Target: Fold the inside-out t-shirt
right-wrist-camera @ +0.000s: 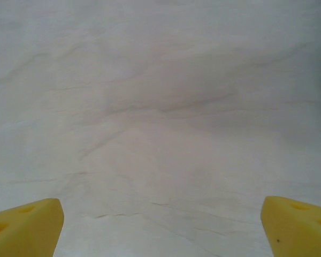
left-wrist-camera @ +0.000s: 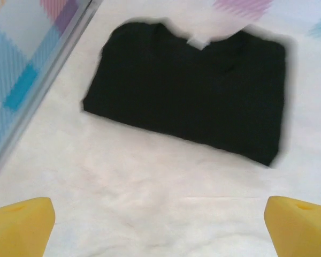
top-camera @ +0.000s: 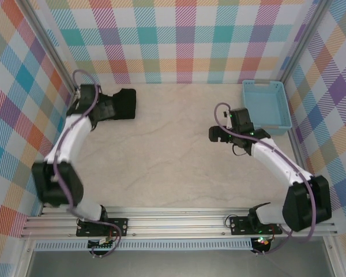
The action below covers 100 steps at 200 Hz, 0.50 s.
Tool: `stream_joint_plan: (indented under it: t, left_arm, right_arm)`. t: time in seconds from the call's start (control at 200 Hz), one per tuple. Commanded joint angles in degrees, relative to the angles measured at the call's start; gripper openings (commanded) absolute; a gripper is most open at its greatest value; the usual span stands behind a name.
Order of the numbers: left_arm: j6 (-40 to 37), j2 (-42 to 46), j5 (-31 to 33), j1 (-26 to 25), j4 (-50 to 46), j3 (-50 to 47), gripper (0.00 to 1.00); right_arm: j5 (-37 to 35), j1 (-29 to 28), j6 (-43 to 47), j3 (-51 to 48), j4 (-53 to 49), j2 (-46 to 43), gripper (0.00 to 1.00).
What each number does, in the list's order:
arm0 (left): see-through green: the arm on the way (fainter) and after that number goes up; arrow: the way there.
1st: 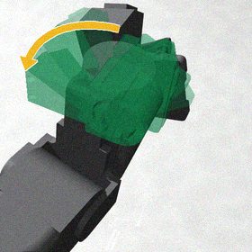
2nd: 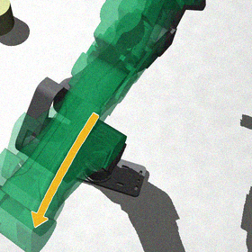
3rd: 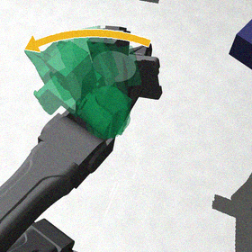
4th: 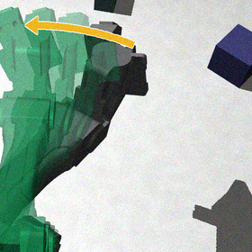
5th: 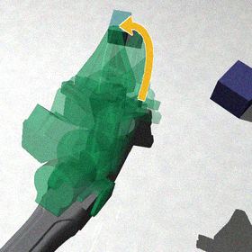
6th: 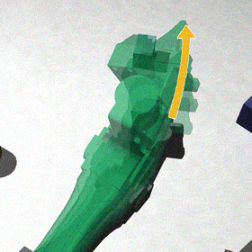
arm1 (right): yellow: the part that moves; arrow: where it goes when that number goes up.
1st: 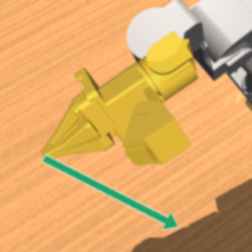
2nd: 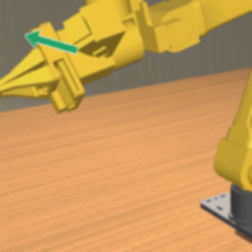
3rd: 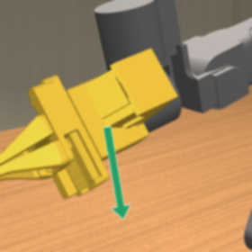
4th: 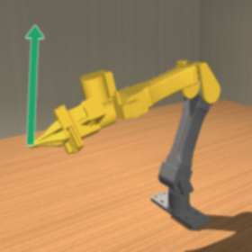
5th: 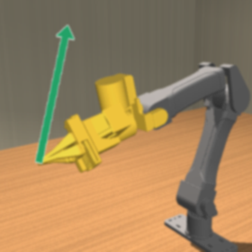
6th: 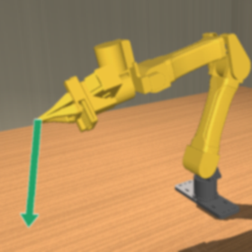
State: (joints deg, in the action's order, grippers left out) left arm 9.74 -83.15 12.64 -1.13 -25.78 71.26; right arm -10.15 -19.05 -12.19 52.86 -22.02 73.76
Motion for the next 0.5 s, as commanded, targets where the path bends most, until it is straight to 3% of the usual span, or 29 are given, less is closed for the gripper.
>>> stream_joint_plan:
  t: [0.0,0.095,0.2,0.26,0.345,0.4,0.495]
  left_arm:
    - [7.34,7.41,-7.63,-1.79,17.1,-15.17,1.0]
    - [6.36,12.03,-1.32,-3.32,23.07,-25.61,1.0]
    - [1.38,12.57,2.94,-3.88,33.8,-34.97,1.0]
    - [-1.77,11.56,2.59,-3.97,41.08,-38.85,1.0]
    - [-4.31,9.59,-0.11,-4.04,52.78,-43.44,1.0]
    - [-5.61,7.99,-0.19,-3.88,49.64,-41.4,1.0]
    - [-8.69,5.64,0.64,-3.95,54.87,-42.5,1.0]
  right_arm:
    - [-16.98,0.68,1.19,-6.09,5.68,-3.65,1.0]
    - [-22.5,1.87,3.2,-11.02,11.56,-5.05,1.0]
    - [-23.31,3.26,10.83,-19.48,28.17,-5.11,1.0]
    - [-21.72,4.41,14.08,-23.39,37.68,-3.78,1.0]
    - [-18.92,7.06,13.93,-25.33,42.12,-0.69,1.0]
    - [-15.35,9.12,12.99,-26.77,45.57,1.24,1.0]
    - [-9.5,11.23,13.1,-27.88,51.01,2.72,1.0]
